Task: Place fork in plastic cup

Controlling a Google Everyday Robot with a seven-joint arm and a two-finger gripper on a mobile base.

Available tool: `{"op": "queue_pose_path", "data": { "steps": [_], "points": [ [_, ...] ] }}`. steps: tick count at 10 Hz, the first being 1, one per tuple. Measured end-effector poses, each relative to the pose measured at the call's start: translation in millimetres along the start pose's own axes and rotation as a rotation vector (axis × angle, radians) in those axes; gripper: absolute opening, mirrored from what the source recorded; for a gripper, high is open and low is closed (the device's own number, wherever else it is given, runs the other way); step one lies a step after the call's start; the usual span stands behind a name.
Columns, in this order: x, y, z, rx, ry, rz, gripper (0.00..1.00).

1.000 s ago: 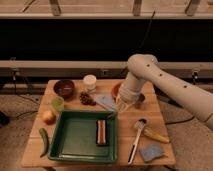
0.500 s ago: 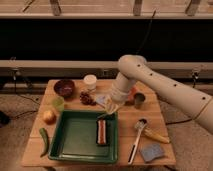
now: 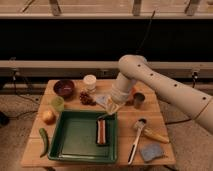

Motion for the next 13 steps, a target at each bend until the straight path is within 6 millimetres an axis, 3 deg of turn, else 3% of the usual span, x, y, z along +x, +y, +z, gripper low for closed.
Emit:
{"op": "queue_pose_path", "data": {
  "steps": [3, 4, 6, 10, 13],
  "points": [
    [0, -5, -1, 0.011, -0.007, -0.013, 0.00],
    [-4, -17, -2, 0.018, -0.015, -0.038, 0.00],
    [-15, -45, 2, 0.030, -0.031, -0.079, 0.00],
    [-44, -131, 18, 0.058, -0.078, -0.190, 0.00],
    [-61, -171, 29, 0.076, -0.115, -0.235, 0.00]
  ]
}}
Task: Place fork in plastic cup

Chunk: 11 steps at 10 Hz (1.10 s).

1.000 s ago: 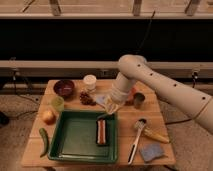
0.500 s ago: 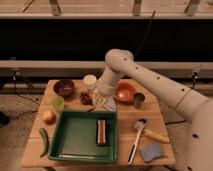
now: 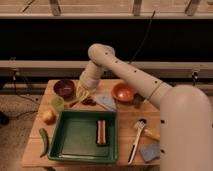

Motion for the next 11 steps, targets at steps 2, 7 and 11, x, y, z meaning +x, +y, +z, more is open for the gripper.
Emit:
{"op": "queue_pose_path", "data": {
  "steps": [2, 7, 11],
  "points": [
    [-7, -25, 15, 0.007, -0.031, -0.024, 0.00],
    [-45, -73, 54, 0.009, -0.115, -0.091, 0.00],
    [-59, -95, 76, -0.011, -0.157, -0.126, 0.00]
  ]
}}
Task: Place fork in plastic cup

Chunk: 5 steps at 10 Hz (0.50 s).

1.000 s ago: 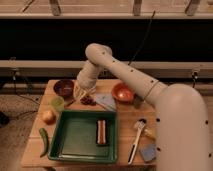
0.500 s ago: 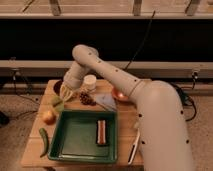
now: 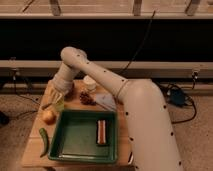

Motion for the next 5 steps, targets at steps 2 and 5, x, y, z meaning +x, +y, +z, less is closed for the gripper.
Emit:
{"op": "queue_pose_path", "data": {
  "steps": [2, 5],
  "points": [
    [4, -3, 6, -0.007, -0.014, 0.000, 0.00],
    [9, -8, 19, -0.022, -0.039, -0.001, 0.00]
  ]
}}
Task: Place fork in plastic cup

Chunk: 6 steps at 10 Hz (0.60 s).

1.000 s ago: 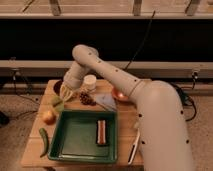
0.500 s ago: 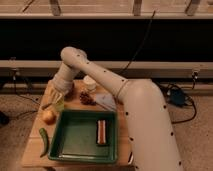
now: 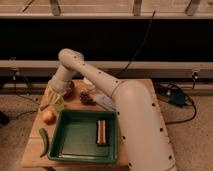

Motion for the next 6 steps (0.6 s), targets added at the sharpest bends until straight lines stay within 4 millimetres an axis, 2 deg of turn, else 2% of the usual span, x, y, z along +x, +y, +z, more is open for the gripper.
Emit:
{"op": "queue_pose_path", "data": {
  "steps": [1, 3, 6],
  "points": [
    [1, -2, 3, -0.002, -0.008, 0.000, 0.00],
    [2, -7, 8, -0.005, -0.018, -0.003, 0.10],
    [3, -13, 14, -0.014, -0.029, -0.003, 0.43]
  ]
}}
